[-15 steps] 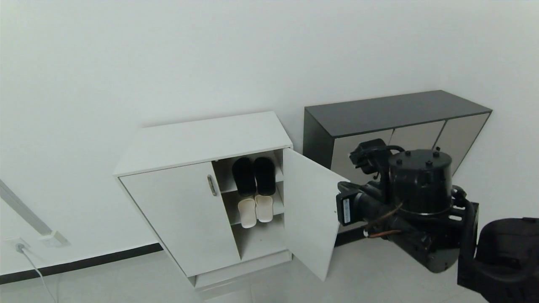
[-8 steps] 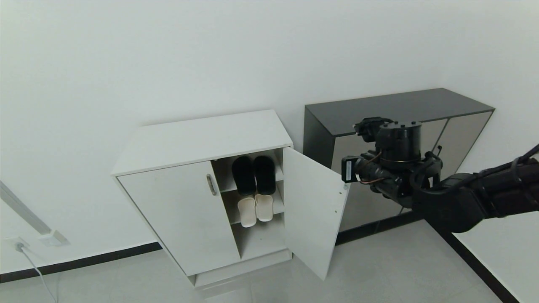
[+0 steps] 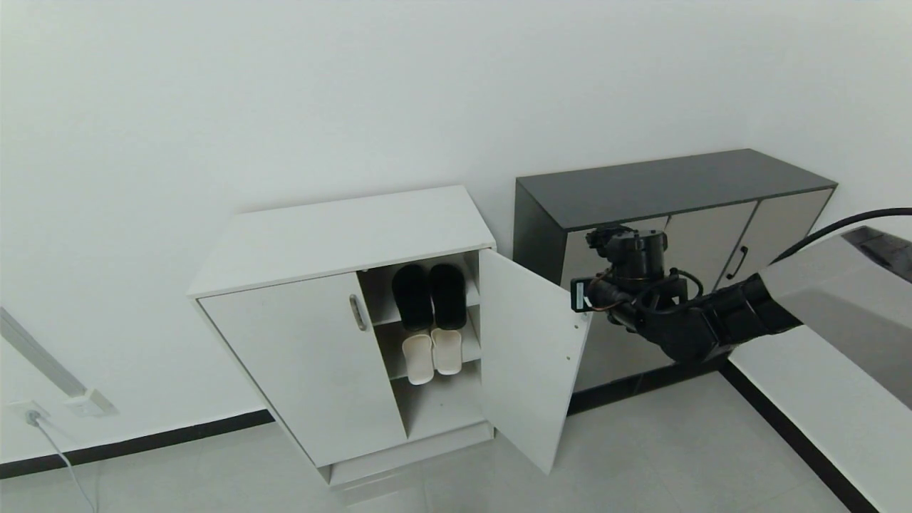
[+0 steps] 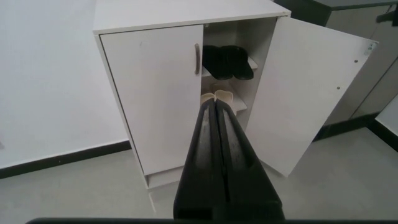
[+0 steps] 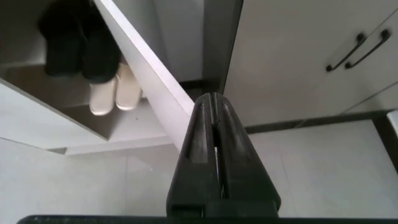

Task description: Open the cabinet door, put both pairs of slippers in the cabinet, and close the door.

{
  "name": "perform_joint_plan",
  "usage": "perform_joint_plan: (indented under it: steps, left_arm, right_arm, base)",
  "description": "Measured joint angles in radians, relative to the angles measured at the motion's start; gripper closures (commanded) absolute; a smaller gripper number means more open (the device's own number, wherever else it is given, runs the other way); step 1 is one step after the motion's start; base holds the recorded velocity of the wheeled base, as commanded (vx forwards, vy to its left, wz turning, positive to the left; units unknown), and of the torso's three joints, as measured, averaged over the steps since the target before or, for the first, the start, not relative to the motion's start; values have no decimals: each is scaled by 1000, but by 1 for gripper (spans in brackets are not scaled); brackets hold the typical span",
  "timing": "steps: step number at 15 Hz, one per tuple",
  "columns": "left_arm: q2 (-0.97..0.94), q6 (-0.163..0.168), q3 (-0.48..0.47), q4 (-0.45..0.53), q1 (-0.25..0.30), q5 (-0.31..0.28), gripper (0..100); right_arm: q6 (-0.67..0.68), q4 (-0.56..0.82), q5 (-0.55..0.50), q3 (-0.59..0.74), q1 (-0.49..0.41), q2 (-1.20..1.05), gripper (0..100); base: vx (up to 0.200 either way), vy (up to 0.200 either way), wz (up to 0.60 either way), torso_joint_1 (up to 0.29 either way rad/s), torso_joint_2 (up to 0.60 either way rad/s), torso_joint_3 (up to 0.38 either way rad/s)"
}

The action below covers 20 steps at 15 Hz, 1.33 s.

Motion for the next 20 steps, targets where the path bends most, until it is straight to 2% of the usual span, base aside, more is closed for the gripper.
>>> perform_joint_plan:
  steps: [11,15,20]
  left_arm:
    - [0,0,0,0,0,1,100]
    - [0,0,0,0,0,1,100]
    - [0,0,0,0,0,1,100]
  right_arm:
    - [21,0,10,-31,-10,87,100]
    - [35,-3,10,20,44,65,100]
    - [74,-1,10,82,154,20,100]
  base:
    - [0,0,0,0,0,0]
    - [0,0,0,0,0,0]
    - [0,0,0,0,0,0]
